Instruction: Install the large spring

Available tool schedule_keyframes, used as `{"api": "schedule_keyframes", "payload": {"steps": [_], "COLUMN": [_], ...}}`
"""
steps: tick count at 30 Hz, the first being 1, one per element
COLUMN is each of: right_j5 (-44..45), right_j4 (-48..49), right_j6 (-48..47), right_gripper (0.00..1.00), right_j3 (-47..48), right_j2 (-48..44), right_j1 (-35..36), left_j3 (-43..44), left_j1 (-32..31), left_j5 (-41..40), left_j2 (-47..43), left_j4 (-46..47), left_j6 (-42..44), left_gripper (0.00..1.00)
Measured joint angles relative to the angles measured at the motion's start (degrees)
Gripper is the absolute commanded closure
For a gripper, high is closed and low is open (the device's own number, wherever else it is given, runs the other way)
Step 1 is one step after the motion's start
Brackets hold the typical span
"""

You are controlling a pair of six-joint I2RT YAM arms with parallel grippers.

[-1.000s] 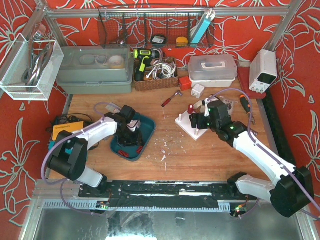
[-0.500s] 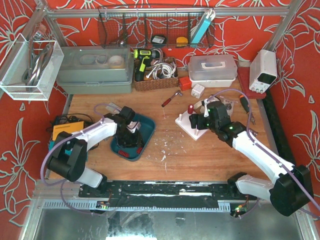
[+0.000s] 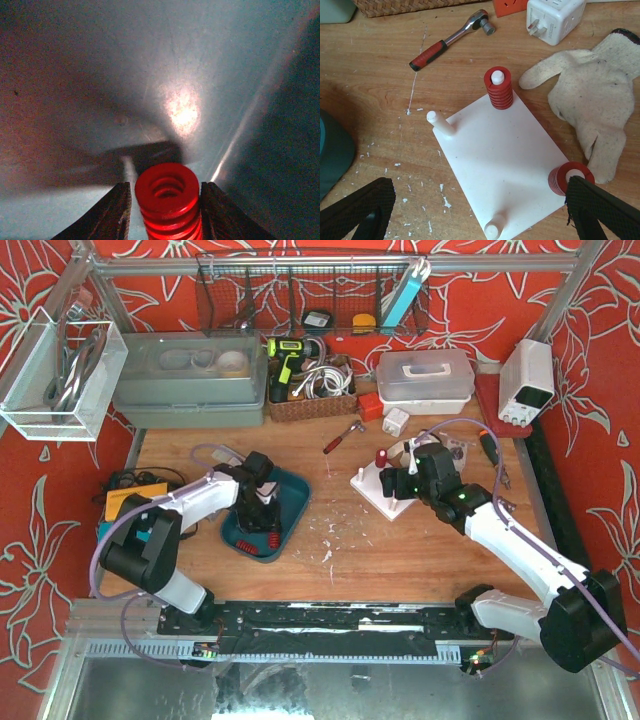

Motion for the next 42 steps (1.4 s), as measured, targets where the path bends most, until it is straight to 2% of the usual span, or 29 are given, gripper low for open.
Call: {"api": "schedule_keyframes", "payload": {"steps": [9,10,13,18,30,42], "right_j5": [0.33,0.35,0.33,0.31,0.17,-0.9], "right_j4": [0.02,0.02,0.26,0.42,2.25,3.21], "right_j6": [-0.17,-0.2,-0.22,-0.22,-0.15,0.04], "right_gripper": [0.06,0.06,0.06,0.06,0.05,0.05], "right_j3": [-0.33,-0.33,-0.55,-0.87,-2.54,-2.54], "right_j2": [-0.61,-0.66,-0.72,-0.74,-1.66,-1.62], "right_j1": [0.0,0.0,0.0,0.0,0.0,0.0], "left_j3": [1.44,1.44,1.42,1.42,-0.11,0.24], "left_j1": [0.0,0.0,-0.02,-0.02,-0.02,-0.09], "left_j5": [-3.04,-3.1,-3.21,-4.28,-3.19,-3.82], "left_j2": [1.2,1.27,1.42,1.44,0.79,-0.74], "left_j4": [0.0,0.0,0.0,-1.07,-2.91,-2.21], "left_j6": [-0.44,-0.59,-0.87,-1.22,-2.19,-3.8], "left_gripper": [0.62,0.61,0.5,0.46,0.6,0.82]}}
